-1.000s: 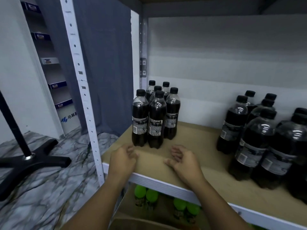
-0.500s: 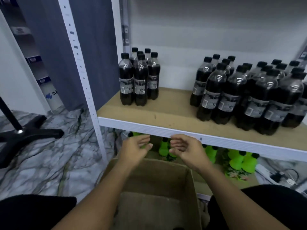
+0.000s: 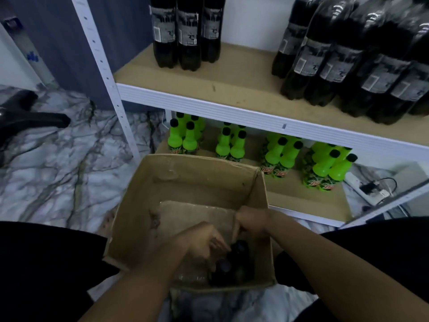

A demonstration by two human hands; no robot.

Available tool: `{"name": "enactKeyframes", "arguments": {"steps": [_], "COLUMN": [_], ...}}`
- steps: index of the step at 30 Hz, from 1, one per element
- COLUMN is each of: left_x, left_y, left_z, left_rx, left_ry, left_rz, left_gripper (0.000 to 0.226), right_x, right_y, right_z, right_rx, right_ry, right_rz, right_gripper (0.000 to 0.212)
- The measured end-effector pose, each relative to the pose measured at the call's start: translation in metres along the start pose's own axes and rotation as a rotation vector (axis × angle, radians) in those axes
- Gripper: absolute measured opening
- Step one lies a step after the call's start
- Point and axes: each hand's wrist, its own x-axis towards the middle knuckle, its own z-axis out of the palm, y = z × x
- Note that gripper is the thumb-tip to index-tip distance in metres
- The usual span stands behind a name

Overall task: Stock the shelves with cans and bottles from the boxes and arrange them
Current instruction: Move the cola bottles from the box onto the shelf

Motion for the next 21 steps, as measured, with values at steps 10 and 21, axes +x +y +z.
{"name": "enactKeyframes", "arguments": {"steps": [10, 21], "left_x": [-0.001, -0.02], "left_y": [0.007, 0.005], "left_z": [0.032, -0.003], "left_rx": [0.132, -0.295], "left_ry": [0.043, 0.19], "left_rz": [0.026, -0.036], "left_gripper": [0.055, 0.045], "right_x": [0.017, -0.017], "right_y": [0.002, -0.004], "right_z": [0.025, -0.017], "right_rx": [-0.038, 0.008], "right_ry": [-0.025, 0.169], "right_rz": [-0.022, -0.118], "right_gripper": [0.039, 0.054]}}
